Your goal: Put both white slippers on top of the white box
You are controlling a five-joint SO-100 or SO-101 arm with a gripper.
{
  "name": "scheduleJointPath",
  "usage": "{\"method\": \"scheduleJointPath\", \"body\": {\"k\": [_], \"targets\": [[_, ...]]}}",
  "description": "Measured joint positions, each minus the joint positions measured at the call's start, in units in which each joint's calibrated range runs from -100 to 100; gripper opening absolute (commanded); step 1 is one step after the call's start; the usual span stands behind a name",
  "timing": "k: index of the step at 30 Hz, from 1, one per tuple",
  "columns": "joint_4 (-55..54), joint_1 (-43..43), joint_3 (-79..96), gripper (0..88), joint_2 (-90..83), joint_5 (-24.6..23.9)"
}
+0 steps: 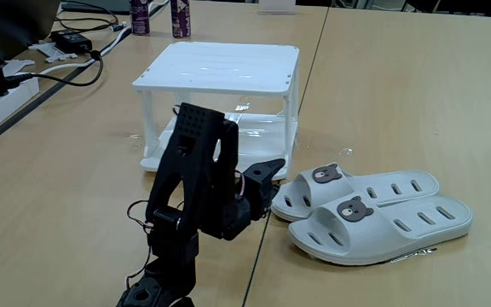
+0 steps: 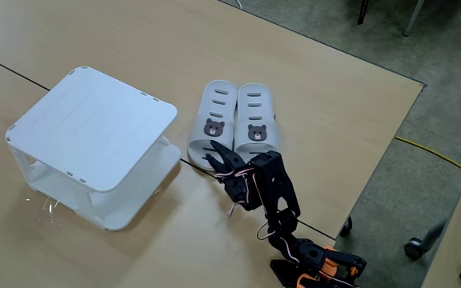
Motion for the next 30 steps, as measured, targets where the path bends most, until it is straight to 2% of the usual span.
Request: {"method": "scheduleJointPath", "body": {"k": [12, 23, 30], "targets": [[0.6, 1.8, -27.85, 22.7, 18.31, 0.0], [16.57, 7.34, -42.77, 22.8, 19.3, 0.0], [22.58, 9.74, -45.28, 22.8, 19.3, 0.0]]}}
